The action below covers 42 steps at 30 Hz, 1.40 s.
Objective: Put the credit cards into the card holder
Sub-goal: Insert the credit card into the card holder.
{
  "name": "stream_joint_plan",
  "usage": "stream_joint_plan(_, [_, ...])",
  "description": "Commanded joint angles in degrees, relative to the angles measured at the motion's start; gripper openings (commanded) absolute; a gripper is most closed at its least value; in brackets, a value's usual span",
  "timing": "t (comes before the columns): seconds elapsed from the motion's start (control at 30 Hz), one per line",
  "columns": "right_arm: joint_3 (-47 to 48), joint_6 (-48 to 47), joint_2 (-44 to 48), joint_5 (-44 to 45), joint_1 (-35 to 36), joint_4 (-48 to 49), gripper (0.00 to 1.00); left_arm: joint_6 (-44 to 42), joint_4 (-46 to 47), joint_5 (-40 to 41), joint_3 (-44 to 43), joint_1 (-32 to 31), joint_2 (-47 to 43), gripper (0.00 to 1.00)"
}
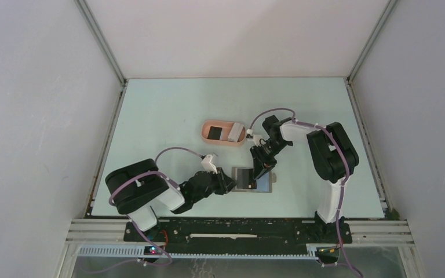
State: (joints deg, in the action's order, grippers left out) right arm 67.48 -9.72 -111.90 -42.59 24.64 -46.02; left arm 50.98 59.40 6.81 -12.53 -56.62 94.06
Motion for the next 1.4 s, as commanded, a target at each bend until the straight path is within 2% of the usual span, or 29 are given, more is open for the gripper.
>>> stream_joint_plan(0.0, [1.2, 0.7, -0.8, -2.4, 0.9, 0.4, 0.3, -1.8, -1.1, -2.3, -3.1, -0.3, 1.5, 0.25])
stream_joint_plan(0.13, [1.3, 1.7, -0.9, -2.9, 1.5, 1.1, 0.24, -2.2, -1.1, -3.5, -4.0, -0.4, 2.4, 0.23])
stream_joint_plan(0.33, [2.2, 2.6, -2.5, -4.8, 3.4, 1.5, 0.22, -2.5, -0.8, -5.2, -5.0, -0.7, 3.6, 0.22])
stream_joint_plan(0.63, [3.1, 0.5, -2.0, -5.2, 3.7, -0.7, 0.31, -2.2, 0.4, -4.5, -4.1, -0.7, 3.4, 0.23])
stream_joint_plan(0.97, [4.3, 1.7, -3.2, -10.1, 5.2, 0.8, 0.33, -1.8, 4.6, -6.2, -4.4, -0.7, 5.9, 0.25])
stream_joint_plan(1.1, [4.7, 0.1, -1.8, -8.5, 4.3, -0.5, 0.35, -1.5, 5.8, -4.4, -2.7, -0.7, 4.7, 0.25])
stream_joint_plan(1.37, [5.0, -6.9, 6.5, -0.1, 1.7, -5.0, 0.42, -1.3, 6.1, -0.5, 0.8, -0.6, 0.0, 0.34])
